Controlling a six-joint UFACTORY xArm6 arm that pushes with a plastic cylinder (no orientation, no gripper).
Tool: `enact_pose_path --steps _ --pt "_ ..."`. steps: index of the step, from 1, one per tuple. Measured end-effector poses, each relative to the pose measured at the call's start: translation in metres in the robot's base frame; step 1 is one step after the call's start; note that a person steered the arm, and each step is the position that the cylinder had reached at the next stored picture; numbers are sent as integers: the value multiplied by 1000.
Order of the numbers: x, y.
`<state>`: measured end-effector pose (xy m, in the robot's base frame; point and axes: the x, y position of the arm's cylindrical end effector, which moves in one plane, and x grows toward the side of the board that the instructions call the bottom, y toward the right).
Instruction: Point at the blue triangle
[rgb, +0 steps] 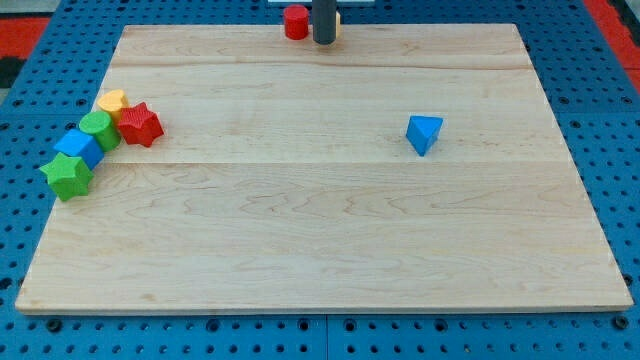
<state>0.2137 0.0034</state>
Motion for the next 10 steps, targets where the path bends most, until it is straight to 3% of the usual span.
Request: enact_pose_path --steps 10 --pt "55 89"
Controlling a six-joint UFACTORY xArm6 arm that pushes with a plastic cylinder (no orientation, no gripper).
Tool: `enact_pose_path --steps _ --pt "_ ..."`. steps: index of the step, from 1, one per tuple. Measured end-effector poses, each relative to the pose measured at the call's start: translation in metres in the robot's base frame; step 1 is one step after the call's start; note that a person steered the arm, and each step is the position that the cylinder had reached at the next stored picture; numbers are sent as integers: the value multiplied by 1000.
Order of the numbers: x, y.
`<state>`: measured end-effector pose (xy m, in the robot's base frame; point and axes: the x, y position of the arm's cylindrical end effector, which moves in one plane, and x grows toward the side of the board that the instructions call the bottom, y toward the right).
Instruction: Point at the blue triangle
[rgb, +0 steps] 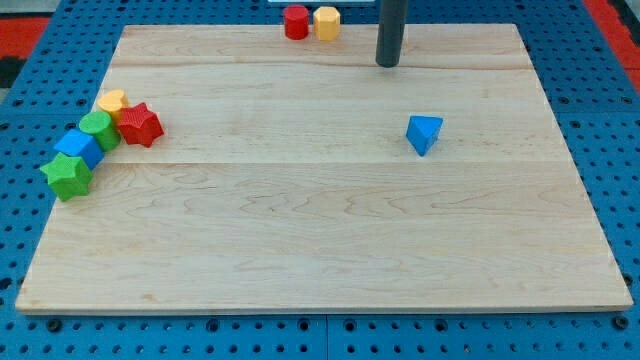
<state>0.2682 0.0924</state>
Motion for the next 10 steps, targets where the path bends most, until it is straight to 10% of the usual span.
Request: enact_pose_path --steps 10 --pt "56 71"
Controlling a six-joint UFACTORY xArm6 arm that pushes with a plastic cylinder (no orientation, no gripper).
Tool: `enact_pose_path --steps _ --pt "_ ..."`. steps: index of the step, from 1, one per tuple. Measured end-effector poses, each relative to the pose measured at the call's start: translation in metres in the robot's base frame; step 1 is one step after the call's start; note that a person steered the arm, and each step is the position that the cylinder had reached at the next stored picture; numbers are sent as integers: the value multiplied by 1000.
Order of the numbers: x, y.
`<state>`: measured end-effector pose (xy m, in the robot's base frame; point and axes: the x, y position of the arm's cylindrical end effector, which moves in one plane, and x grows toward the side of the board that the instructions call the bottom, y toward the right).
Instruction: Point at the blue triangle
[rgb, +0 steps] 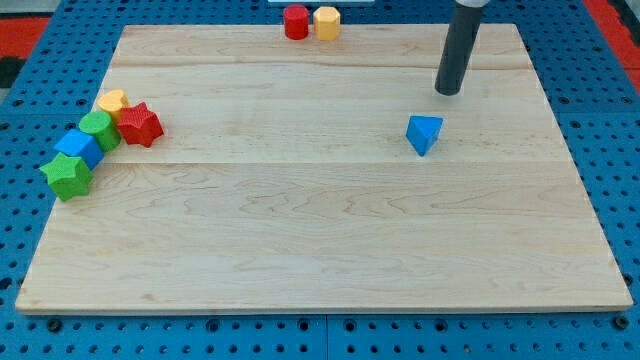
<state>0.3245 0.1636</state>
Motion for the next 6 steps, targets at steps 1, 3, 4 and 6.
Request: enact_pose_path --steps 1,3,4,6 --pt "7 7" --pt "22 17" --pt "27 23" --pt "28 37"
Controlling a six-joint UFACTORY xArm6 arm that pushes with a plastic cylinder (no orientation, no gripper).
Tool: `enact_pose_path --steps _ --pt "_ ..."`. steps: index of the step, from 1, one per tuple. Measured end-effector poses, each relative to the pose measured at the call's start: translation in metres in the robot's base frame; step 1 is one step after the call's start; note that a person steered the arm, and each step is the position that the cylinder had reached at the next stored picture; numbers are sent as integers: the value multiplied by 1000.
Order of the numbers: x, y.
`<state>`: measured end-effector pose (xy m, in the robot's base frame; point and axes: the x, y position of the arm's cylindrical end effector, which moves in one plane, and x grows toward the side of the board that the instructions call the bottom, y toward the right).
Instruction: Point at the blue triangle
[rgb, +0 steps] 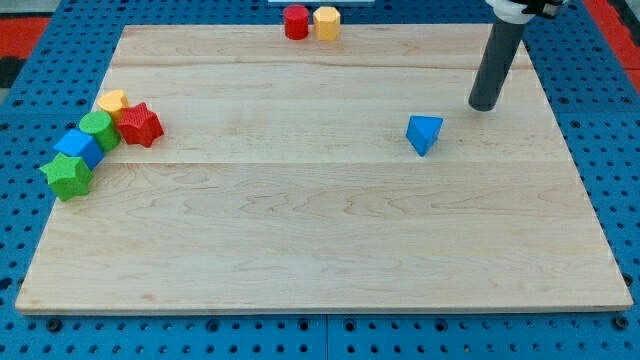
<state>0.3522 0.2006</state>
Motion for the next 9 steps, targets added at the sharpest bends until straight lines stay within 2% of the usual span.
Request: enact_pose_path --steps 6,9 --pt "1 5" --pt "46 0"
